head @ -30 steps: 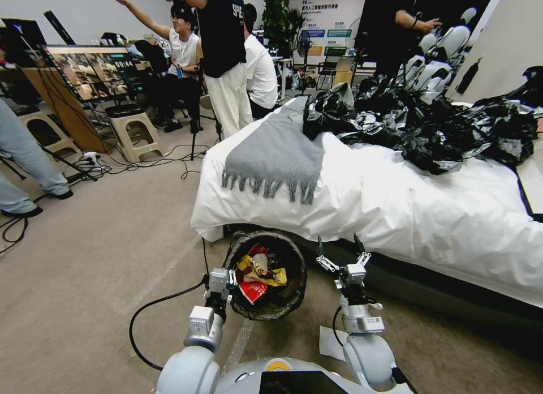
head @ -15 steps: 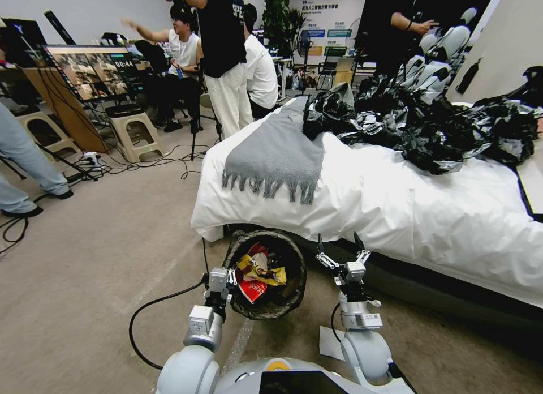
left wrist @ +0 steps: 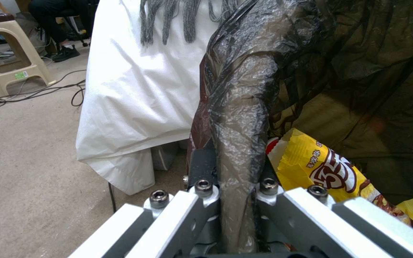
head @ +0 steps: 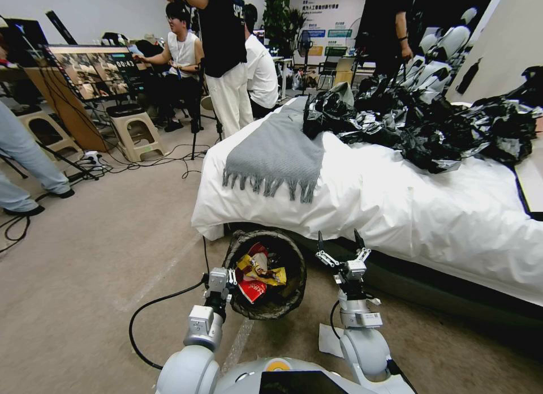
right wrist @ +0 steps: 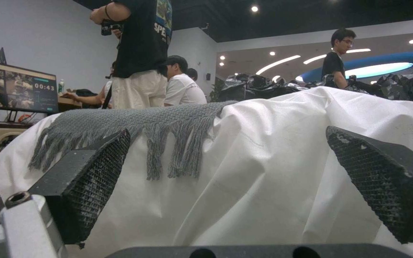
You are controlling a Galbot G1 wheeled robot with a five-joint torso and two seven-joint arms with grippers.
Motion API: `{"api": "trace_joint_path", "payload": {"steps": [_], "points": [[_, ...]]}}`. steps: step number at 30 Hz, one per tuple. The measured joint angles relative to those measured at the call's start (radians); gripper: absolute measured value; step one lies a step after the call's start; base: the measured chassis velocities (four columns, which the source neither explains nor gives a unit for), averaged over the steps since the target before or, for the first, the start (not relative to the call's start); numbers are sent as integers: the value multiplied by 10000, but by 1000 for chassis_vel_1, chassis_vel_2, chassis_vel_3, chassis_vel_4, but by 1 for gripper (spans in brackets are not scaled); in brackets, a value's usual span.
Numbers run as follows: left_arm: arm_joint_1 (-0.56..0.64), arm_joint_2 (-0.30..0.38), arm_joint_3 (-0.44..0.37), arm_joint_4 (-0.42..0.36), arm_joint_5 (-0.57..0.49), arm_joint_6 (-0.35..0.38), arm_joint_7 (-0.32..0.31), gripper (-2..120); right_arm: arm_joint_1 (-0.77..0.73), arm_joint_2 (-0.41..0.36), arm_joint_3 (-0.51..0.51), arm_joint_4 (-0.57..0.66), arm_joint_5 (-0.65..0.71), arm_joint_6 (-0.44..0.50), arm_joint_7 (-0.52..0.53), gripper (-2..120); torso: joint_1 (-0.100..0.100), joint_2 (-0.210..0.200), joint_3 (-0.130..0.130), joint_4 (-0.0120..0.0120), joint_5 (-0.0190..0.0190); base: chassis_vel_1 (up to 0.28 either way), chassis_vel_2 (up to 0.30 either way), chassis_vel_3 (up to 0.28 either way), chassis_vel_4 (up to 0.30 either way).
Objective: Pick up the trash bin, then pick up the garbage from the floor and place it into the trash bin.
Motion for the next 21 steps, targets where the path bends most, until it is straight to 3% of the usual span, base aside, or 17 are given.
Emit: {"api": "trace_joint_path", "payload": {"steps": [13, 17, 21], "points": [[8, -7, -9, -11, 12, 0, 6, 0, -33, -115, -12, -98, -3, -35, 40, 100, 0, 0, 0, 1, 0, 0, 0, 0, 0], [-18, -4, -14, -13, 9, 0, 6, 0, -422, -569, -298, -170, 313, -947, 631, 100, 0, 0, 0, 0, 1, 0, 0, 0, 0], [-59, 1, -12, -12, -9, 0, 6, 0, -905, -1093, -706, -152, 1110, -2460, 1600, 100, 0, 0, 0, 0, 2, 0, 0, 0, 0]]}}
